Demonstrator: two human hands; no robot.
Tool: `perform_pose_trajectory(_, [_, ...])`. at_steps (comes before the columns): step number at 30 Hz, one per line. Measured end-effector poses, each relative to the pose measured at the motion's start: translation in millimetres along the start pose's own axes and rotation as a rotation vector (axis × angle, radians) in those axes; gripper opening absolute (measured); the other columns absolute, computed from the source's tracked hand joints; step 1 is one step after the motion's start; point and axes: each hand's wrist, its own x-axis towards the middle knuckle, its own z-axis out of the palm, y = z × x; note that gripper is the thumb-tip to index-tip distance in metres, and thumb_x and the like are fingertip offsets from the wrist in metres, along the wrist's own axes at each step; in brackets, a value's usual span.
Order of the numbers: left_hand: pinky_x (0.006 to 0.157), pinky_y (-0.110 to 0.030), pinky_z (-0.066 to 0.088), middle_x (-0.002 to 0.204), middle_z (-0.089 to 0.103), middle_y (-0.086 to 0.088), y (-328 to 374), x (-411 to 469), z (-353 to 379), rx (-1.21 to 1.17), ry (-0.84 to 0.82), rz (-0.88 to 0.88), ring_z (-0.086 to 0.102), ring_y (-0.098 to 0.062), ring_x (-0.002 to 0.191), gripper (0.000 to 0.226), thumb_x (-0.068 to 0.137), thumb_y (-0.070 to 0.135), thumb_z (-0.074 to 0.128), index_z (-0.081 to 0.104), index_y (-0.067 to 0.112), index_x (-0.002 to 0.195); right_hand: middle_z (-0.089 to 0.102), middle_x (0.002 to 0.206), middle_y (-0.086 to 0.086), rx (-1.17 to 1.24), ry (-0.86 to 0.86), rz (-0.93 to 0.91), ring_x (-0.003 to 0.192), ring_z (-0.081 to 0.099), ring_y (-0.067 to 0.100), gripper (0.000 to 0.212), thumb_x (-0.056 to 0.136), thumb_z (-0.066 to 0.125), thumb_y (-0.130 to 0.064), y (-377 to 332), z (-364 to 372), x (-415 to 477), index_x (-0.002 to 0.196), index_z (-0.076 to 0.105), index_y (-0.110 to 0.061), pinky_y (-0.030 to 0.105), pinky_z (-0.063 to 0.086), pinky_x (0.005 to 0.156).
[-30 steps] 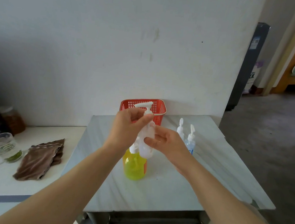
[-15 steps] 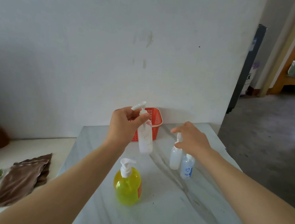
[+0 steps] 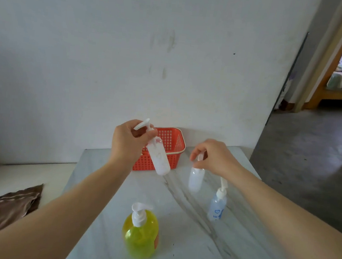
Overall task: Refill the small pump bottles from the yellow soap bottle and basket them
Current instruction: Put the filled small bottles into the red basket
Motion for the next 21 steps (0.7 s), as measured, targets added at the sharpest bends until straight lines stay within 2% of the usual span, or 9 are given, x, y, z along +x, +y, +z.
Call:
perform_pose_trajectory(3, [0.073,-0.04,0.055,0.078,0.071,-0.004,0.1,19.8,-0.9,0.006,0.035,0.03,0.068,-0.023,0.073,0.008,0.076,0.013,0.076,0.07,0.012,0.08,0.063,0.075,-0.006,0.132,0.107,-0.045,0.057,0.052,0.001,0.025,0.068,0.077,-0.007,-17.2,-21.3,14.1,0.075,0.07,-0.03,0.011,0.041,0.057])
perform_pose_trajectory(6, [0.075,-0.043,0.054,0.076,0.071,-0.001,-1.7,42.4,1.2,0.043,0.061,0.075,0.064,-0.018,0.071,0.006,0.077,0.015,0.075,0.069,0.016,0.079,0.063,0.075,-0.011,0.246,0.197,-0.065,0.054,0.054,-0.008,0.023,0.069,0.079,-0.009,-28.1,-37.3,36.5,0.086,0.073,-0.024,0.004,0.04,0.058])
perform_pose_trajectory(11, [0.076,-0.044,0.055,0.077,0.071,0.003,-14.7,84.0,14.0,0.104,0.086,0.109,0.066,-0.019,0.078,0.007,0.077,0.016,0.074,0.07,0.021,0.079,0.062,0.076,-0.012,0.287,0.31,-0.073,0.055,0.055,-0.009,0.021,0.07,0.081,-0.014,-35.5,-40.0,89.4,0.089,0.075,-0.021,0.001,0.04,0.058])
perform_pose_trajectory(15, [0.073,-0.04,0.054,0.075,0.07,0.005,-45.2,108.7,32.3,0.169,0.069,0.07,0.065,-0.016,0.074,0.006,0.076,0.018,0.075,0.069,0.02,0.079,0.065,0.08,-0.009,0.27,0.312,-0.074,0.06,0.056,-0.003,0.022,0.07,0.081,-0.014,-30.3,-16.6,127.2,0.091,0.076,-0.02,0.003,0.041,0.058])
perform_pose_trajectory(17, [0.068,-0.035,0.052,0.073,0.069,0.006,-63.0,120.8,45.8,0.213,0.043,0.043,0.064,-0.014,0.072,0.006,0.076,0.017,0.074,0.069,0.018,0.078,0.067,0.084,-0.008,0.246,0.285,-0.058,0.064,0.056,-0.003,0.022,0.071,0.08,-0.014,-21.5,1.4,147.5,0.092,0.076,-0.019,0.008,0.042,0.062])
perform_pose_trajectory(19, [0.059,-0.026,0.047,0.071,0.067,0.008,-77.3,128.6,58.8,0.284,0.007,0.038,0.061,-0.009,0.067,0.006,0.076,0.016,0.074,0.067,0.017,0.077,0.069,0.09,-0.007,0.228,0.251,-0.026,0.066,0.054,-0.004,0.023,0.072,0.08,-0.014,-10.9,18.4,161.6,0.094,0.076,-0.019,0.011,0.041,0.065])
perform_pose_trajectory(21, [0.053,-0.021,0.039,0.07,0.066,0.008,-88.0,136.3,68.8,0.352,-0.031,0.049,0.058,-0.007,0.063,0.009,0.075,0.019,0.074,0.066,0.018,0.077,0.072,0.098,-0.005,0.201,0.209,-0.004,0.064,0.052,-0.007,0.025,0.073,0.08,-0.015,-0.3,33.0,173.5,0.097,0.075,-0.02,0.007,0.038,0.064])
